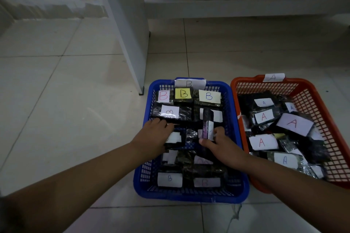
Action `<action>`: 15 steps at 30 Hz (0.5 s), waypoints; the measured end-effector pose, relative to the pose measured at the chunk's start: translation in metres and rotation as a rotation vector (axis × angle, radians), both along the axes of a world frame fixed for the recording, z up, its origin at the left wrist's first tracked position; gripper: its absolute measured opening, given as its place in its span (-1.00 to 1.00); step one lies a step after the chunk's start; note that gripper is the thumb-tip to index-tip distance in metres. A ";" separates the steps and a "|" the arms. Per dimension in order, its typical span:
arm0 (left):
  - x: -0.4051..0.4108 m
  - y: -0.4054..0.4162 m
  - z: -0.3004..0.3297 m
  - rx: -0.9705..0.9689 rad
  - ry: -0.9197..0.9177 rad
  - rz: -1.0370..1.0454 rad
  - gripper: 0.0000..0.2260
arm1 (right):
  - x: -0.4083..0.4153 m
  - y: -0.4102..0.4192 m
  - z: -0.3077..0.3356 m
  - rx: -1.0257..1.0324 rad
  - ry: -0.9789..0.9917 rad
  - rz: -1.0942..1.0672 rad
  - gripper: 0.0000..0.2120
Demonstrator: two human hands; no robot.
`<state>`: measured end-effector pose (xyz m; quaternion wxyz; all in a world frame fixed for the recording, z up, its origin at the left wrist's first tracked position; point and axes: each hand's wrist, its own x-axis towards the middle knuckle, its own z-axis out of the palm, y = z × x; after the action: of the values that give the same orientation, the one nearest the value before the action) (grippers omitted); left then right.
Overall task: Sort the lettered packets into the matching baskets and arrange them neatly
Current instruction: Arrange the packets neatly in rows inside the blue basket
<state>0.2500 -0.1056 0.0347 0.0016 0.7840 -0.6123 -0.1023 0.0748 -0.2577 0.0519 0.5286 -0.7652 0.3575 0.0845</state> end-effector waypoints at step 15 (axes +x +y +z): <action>0.008 0.000 0.002 -0.062 0.137 0.009 -0.62 | -0.005 -0.018 0.022 -0.133 -0.204 -0.314 -0.63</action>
<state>0.2582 -0.1053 0.0371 0.0679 0.7775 -0.6101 -0.1366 0.0696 -0.2760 0.0741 0.5171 -0.7379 0.4219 -0.1007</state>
